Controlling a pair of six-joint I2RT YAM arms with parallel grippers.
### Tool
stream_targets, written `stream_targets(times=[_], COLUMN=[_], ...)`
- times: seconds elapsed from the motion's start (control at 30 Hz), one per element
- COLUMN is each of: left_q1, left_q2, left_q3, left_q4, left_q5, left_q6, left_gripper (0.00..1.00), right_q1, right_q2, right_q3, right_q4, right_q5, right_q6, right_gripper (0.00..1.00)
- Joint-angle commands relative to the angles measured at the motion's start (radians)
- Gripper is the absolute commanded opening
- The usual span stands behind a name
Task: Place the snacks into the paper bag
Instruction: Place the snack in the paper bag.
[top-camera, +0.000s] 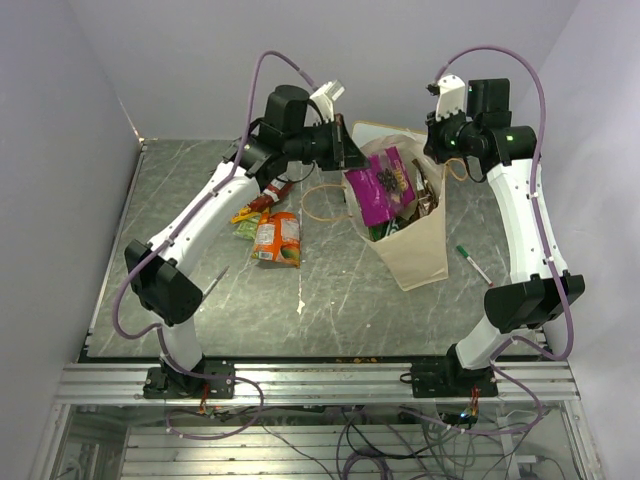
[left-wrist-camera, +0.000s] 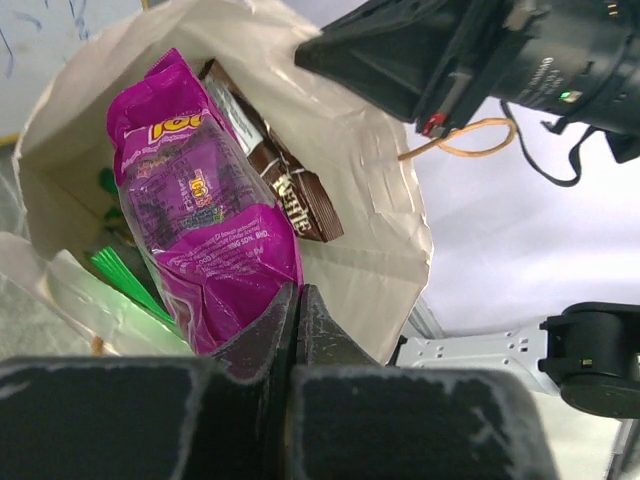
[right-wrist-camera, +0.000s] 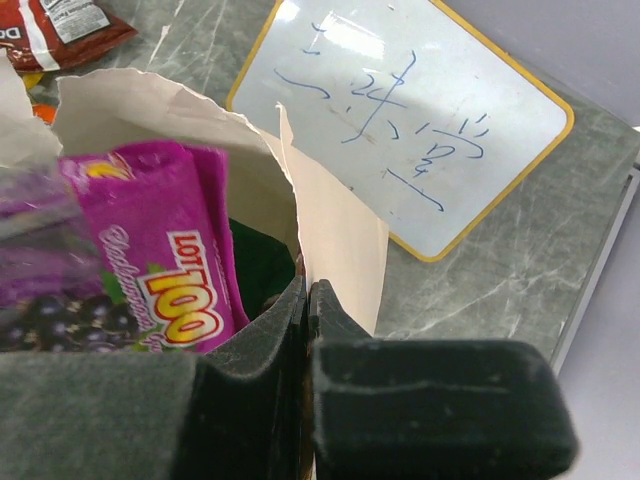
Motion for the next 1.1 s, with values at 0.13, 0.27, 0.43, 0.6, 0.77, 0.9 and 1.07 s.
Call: stream_targets(times=[0.13, 0.27, 0.43, 0.6, 0.77, 0.9, 1.07], left_q1=[0.013, 0.023, 0.034, 0.052, 0.044, 0.028, 0.014], left_q2=[0.013, 0.066, 0.130, 0.179, 0.241, 0.283, 0.334], left_q3=[-0.046, 0.018, 0.068, 0.054, 0.133, 0.203, 0.249], left_q4=[0.193, 0.169, 0.128, 0.165, 0.181, 0.163, 0.138], left_q5=[0.113, 0.093, 0.055, 0.067, 0.079, 0.056, 0.016], left_q6=[-0.200, -0.179, -0.178, -0.238, -0.227, -0.174, -0.122], left_gripper=[0.07, 0.07, 0.07, 0.07, 0.12, 0.14, 0.14], right_q1=[0.029, 0.031, 0.032, 0.031, 0.032, 0.032, 0.031], right_q2=[-0.060, -0.072, -0.088, -0.104, -0.098, -0.097, -0.097], right_q3=[-0.053, -0.080, -0.115, -0.136, -0.142, -0.149, -0.146], right_q4=[0.096, 0.099, 0.112, 0.116, 0.106, 0.105, 0.102], right_q5=[-0.065, -0.082, -0.092, -0.142, -0.167, -0.170, -0.173], right_q6=[-0.034, -0.048, -0.069, -0.089, -0.097, -0.097, -0.093], right_gripper=[0.00, 0.00, 0.00, 0.00, 0.00, 0.00, 0.00])
